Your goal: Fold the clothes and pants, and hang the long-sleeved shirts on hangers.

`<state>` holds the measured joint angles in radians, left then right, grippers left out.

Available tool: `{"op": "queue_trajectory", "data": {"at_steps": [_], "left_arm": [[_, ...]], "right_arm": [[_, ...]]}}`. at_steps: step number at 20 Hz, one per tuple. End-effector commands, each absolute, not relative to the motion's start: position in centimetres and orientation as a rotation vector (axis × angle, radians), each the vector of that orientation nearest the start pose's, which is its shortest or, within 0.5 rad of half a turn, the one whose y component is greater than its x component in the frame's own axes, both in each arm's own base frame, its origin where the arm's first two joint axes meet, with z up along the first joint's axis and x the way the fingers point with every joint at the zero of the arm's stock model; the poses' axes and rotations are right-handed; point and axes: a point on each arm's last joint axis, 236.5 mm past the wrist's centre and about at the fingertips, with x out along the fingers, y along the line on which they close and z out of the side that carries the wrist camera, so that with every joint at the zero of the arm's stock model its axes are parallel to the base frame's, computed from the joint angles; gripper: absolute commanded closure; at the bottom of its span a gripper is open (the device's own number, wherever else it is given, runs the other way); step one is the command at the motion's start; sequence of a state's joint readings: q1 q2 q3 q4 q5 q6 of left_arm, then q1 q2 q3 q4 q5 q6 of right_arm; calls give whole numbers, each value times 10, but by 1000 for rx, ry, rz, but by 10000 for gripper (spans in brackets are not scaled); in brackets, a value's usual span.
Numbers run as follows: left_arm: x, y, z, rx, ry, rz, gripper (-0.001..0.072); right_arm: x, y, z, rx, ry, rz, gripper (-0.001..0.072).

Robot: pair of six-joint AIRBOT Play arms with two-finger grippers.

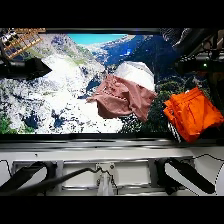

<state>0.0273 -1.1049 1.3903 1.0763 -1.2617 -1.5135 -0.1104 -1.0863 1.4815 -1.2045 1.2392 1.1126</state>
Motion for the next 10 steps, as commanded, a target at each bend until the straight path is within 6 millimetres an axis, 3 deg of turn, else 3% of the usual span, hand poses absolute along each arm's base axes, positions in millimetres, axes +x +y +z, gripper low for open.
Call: {"op": "queue_trajectory", "data": {"at_steps": [1,2,4,5,6,7,8,10], "left_arm": [[402,-104,144,-251,957,-407,398],[405,-111,117,-272,996,-407,397],[394,-130,58,-338,1115,-422,393],[383,-145,32,-394,1162,-452,313],[375,-161,14,-479,1174,-490,278],[370,-175,4,-577,1166,-522,275],[369,-186,-3,-682,1147,-540,202],[370,-197,-16,-810,1127,-560,178]], "right_arm": [[420,36,239,-109,633,322,147],[426,38,250,-87,582,321,147],[435,44,267,-40,503,328,147],[441,44,277,-22,455,319,147],[445,46,287,14,417,315,147],[445,49,290,76,413,319,147],[444,51,290,110,419,318,146],[438,61,283,126,461,346,146]]}}
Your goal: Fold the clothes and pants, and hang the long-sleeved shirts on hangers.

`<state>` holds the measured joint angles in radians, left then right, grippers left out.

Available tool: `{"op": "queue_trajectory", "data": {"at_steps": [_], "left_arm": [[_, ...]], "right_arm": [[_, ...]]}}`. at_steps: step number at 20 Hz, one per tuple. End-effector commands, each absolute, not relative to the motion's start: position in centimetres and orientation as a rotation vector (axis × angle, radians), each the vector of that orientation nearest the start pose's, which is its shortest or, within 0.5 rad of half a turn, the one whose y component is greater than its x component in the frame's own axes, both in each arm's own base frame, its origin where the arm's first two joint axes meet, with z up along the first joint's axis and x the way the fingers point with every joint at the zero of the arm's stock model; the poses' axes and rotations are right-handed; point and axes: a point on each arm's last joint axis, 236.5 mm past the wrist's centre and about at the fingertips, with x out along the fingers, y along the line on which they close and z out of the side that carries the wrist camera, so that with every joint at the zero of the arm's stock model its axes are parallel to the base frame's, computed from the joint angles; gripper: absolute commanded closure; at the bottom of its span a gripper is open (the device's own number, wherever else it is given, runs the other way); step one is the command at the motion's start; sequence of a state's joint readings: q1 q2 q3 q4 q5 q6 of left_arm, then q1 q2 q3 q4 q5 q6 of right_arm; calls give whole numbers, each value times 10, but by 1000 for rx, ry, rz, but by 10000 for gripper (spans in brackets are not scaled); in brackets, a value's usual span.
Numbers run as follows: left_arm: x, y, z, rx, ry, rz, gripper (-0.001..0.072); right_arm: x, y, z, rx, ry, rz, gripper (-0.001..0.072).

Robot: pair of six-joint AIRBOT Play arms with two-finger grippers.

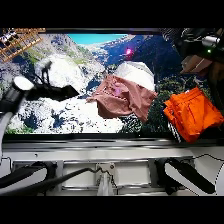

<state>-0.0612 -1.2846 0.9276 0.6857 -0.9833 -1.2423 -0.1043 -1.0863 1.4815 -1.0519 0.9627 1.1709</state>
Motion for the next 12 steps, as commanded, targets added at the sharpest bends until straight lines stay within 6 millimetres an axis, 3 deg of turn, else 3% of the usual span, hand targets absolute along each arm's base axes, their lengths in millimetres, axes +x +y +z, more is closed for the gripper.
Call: {"op": "queue_trajectory", "data": {"at_steps": [1,2,5,8,9,10,12], "left_arm": [[372,-204,-24,-843,1136,-575,169],[374,-210,-31,-881,1145,-580,137],[382,-232,-50,-995,1150,-602,137],[404,-261,-53,-1060,1084,-660,145],[414,-269,-51,-1076,1064,-676,198],[423,-277,-46,-1077,1042,-698,297],[437,-285,-25,-1048,989,-760,557]], "right_arm": [[433,68,277,120,492,369,138],[428,74,271,122,526,393,116],[403,99,248,104,656,485,116],[368,136,225,100,810,598,116],[354,150,216,104,869,636,116],[341,162,207,112,921,658,116],[315,181,184,103,1009,662,116]]}}
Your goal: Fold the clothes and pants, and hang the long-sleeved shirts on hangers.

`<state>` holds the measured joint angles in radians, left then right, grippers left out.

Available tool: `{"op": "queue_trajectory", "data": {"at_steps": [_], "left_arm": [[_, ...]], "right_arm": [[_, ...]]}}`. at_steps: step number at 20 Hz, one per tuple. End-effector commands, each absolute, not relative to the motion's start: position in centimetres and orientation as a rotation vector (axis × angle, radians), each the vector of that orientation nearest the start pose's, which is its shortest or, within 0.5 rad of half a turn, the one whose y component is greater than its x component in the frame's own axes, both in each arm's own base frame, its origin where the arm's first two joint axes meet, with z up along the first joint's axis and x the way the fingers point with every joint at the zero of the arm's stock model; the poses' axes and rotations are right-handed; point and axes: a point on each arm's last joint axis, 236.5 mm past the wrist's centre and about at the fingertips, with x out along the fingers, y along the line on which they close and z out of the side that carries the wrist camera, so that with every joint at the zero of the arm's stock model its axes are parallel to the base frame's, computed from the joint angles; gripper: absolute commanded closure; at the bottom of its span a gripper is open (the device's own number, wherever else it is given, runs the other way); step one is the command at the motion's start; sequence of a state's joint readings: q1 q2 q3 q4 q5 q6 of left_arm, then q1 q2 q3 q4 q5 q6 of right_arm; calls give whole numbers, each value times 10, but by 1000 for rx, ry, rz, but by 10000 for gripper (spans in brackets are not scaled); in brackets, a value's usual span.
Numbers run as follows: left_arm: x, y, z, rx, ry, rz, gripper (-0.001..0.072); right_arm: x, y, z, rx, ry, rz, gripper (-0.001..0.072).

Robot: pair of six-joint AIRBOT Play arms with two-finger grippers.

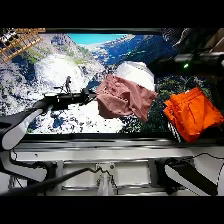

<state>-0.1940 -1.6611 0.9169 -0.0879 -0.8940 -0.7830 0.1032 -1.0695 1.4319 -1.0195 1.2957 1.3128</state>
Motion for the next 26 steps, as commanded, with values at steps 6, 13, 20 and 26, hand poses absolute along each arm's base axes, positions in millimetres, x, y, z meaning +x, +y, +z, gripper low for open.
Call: {"op": "queue_trajectory", "data": {"at_steps": [6,13,20,26], "left_arm": [[449,-263,71,-988,794,-910,687],[440,-248,116,-757,682,-881,686],[428,-262,126,-771,695,-910,687],[423,-261,147,-759,655,-922,687]], "right_arm": [[235,180,72,246,1257,334,127],[282,238,58,1342,890,223,51],[321,270,-22,1502,882,9,3],[374,291,-63,1536,837,-98,21]]}}
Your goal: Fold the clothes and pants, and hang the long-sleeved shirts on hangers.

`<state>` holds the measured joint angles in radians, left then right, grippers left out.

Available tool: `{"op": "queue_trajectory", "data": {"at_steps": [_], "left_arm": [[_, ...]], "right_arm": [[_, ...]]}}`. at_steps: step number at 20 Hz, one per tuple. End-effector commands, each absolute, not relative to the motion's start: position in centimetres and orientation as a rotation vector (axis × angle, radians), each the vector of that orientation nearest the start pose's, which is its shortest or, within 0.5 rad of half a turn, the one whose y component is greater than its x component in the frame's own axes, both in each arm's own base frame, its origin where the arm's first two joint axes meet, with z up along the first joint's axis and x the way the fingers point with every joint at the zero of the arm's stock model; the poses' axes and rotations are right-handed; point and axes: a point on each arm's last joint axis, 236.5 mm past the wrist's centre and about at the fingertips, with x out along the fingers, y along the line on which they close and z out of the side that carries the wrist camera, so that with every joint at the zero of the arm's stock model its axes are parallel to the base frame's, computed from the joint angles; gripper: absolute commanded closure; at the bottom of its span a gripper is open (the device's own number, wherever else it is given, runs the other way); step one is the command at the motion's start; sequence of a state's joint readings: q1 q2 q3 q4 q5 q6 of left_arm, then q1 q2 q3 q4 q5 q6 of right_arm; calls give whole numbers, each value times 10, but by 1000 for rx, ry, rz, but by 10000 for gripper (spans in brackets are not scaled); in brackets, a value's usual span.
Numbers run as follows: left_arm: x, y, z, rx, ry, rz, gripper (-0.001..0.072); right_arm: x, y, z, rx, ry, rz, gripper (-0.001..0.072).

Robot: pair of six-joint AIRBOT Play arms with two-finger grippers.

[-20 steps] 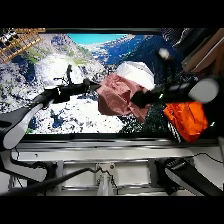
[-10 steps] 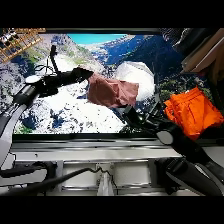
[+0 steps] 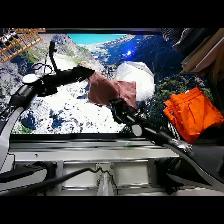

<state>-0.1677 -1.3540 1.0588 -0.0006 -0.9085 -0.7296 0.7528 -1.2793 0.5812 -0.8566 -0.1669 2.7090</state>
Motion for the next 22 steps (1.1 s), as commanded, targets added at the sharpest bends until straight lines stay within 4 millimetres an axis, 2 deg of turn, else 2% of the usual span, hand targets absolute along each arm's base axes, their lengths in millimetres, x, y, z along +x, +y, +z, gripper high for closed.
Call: {"op": "queue_trajectory", "data": {"at_steps": [1,2,4,5,7,9,10,12,14,15,17,20,22], "left_arm": [[423,-260,147,-760,654,-923,687],[423,-261,147,-759,655,-925,687],[423,-260,144,-740,660,-919,687],[423,-259,140,-724,665,-913,687],[426,-255,135,-701,665,-891,687],[433,-247,135,-703,650,-860,687],[437,-242,138,-703,636,-844,687],[438,-230,157,-695,582,-826,687],[428,-224,196,-666,493,-832,688],[418,-222,219,-644,442,-844,688],[383,-222,269,-563,333,-885,689],[307,-216,343,-461,175,-912,689],[258,-205,379,-411,76,-884,689]], "right_arm": [[386,291,-64,1544,811,-103,135],[397,291,-57,1560,779,-94,335],[419,282,-30,1568,682,-41,662],[425,279,-14,1558,643,-1,692],[424,282,22,1475,627,118,693],[402,293,70,1297,641,283,694],[385,292,92,1210,657,333,694],[350,278,133,1044,664,406,694],[319,254,174,907,644,460,694],[302,243,194,831,638,487,694],[265,228,235,663,629,562,694],[208,212,291,540,622,680,694],[173,211,319,534,632,768,694]]}}
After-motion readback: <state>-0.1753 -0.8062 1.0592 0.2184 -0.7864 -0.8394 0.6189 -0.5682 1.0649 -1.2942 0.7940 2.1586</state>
